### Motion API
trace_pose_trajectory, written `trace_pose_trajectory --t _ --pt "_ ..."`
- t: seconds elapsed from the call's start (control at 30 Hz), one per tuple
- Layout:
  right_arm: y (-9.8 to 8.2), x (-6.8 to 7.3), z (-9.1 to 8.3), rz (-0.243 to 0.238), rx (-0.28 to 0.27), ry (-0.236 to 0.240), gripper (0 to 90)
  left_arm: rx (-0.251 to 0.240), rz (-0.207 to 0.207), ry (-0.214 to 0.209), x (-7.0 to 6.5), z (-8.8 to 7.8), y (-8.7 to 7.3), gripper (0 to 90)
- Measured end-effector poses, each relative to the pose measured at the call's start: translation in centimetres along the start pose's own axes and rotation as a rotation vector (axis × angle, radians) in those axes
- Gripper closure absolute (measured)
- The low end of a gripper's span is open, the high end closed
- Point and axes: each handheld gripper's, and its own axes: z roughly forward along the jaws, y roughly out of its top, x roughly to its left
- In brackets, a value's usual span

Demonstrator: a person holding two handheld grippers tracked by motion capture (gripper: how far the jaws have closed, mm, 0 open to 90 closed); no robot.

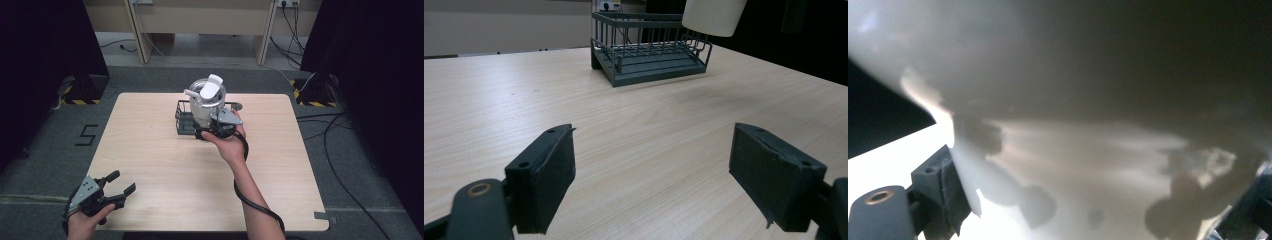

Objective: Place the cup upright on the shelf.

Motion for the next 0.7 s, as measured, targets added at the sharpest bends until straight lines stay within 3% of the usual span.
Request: trace_pose_trajectory --t 0.7 --pt "2.1 -1.7 1.2 0.014 0.003 -0.046 11.5 -0.001 0.000 0.002 0.1 -0.1 0.0 17.9"
